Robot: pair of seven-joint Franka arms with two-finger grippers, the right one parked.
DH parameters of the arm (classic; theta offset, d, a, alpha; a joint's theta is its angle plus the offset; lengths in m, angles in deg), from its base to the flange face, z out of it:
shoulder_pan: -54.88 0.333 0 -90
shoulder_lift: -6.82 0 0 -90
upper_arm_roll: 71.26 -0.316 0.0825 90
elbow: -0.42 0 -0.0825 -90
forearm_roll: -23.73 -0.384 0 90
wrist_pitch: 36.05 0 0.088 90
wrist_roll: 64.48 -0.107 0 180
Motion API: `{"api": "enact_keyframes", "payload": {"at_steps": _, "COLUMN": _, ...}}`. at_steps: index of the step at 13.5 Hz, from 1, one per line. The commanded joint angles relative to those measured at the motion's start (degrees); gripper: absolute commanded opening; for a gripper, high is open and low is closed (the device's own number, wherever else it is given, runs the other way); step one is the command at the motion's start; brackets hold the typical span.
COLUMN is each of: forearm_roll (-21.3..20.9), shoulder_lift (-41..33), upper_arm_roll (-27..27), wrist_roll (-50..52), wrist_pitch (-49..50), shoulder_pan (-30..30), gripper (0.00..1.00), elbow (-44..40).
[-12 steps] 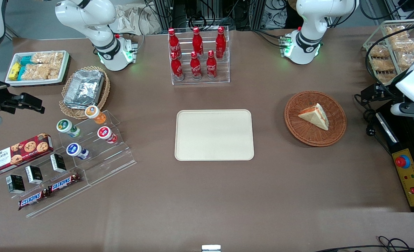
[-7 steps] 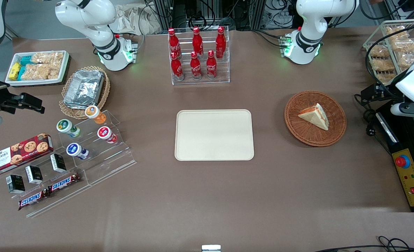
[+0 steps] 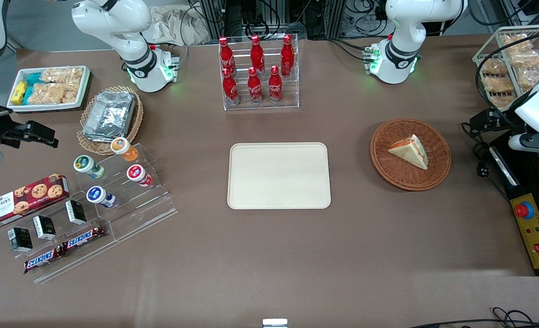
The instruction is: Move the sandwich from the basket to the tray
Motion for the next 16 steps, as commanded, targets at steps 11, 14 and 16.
{"api": "enact_keyframes", "payload": {"at_steps": 11, "forearm_roll": 0.64, "shoulder_lift": -15.09, "upper_arm_roll": 2.93, "wrist_roll": 18.41, "wrist_pitch": -12.43, "shoulder_pan": -0.64, "gripper": 1.0, "elbow": 27.39}}
{"api": "enact_keyframes", "payload": {"at_steps": 14, "forearm_roll": 0.82, "shoulder_lift": -14.92, "upper_arm_roll": 3.99, "wrist_roll": 26.58, "wrist_pitch": -15.85, "shoulder_pan": -0.65, "gripper": 1.0, "elbow": 31.35}}
{"api": "enact_keyframes", "payload": {"at_steps": 16, "forearm_roll": 0.91, "shoulder_lift": -14.13, "upper_arm_roll": 4.08, "wrist_roll": 30.81, "wrist_pitch": -17.7, "shoulder_pan": -0.65, "gripper": 1.0, "elbow": 33.03}}
